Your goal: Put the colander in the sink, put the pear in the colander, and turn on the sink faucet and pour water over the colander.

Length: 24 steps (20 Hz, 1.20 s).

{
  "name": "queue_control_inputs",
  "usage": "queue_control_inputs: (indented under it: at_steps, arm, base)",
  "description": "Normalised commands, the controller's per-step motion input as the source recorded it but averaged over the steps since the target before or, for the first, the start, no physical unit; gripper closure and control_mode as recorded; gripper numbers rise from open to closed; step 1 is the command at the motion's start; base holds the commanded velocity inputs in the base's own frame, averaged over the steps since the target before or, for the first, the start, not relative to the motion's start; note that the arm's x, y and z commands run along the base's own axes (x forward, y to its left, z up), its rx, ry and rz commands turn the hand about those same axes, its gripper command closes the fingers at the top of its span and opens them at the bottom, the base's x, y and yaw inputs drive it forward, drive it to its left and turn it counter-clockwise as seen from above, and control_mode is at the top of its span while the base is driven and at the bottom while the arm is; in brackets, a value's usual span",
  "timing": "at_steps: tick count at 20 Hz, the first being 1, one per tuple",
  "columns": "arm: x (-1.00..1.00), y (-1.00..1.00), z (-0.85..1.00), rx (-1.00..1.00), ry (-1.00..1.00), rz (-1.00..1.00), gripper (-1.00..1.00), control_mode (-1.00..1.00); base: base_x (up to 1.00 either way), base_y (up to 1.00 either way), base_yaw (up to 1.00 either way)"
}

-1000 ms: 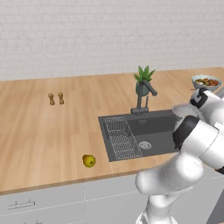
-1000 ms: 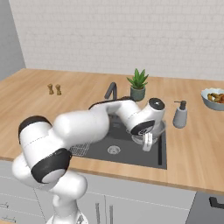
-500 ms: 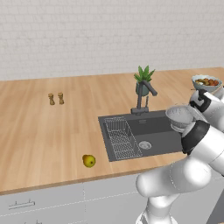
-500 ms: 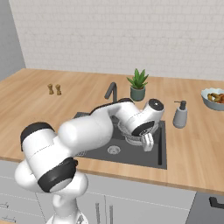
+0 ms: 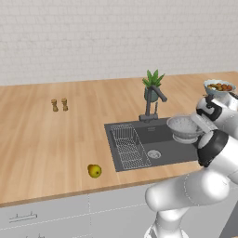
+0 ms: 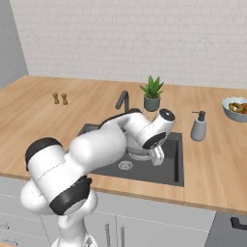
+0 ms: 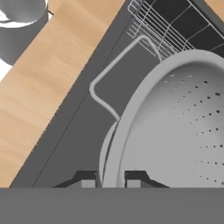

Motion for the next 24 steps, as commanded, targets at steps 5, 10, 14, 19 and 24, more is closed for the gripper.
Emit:
queue_control_inputs:
  at_steps: [5, 10, 14, 19, 24]
  arm:
    - [0.13, 0.35, -0.28, 0.00, 0.00, 0.01, 1.00, -1.00]
    - [0.04, 0.37, -0.28, 0.00, 0.00, 0.02, 1.00, -1.00]
    - [0.14, 0.29, -0.21, 0.03, 0.00, 0.01, 1.00, -1.00]
    - [0.12, 0.04, -0.32, 0.10, 0.00, 0.06, 1.00, -1.00]
    - [0.14, 0.10, -0.36, 0.07, 0.00, 0.07, 1.00, -1.00]
  base:
    - [0.00, 0.00, 0.00]
    - [0.00, 0.00, 0.00]
    - [0.00, 0.00, 0.00]
    - [0.00, 0.00, 0.00]
    - [0.00, 0.00, 0.00]
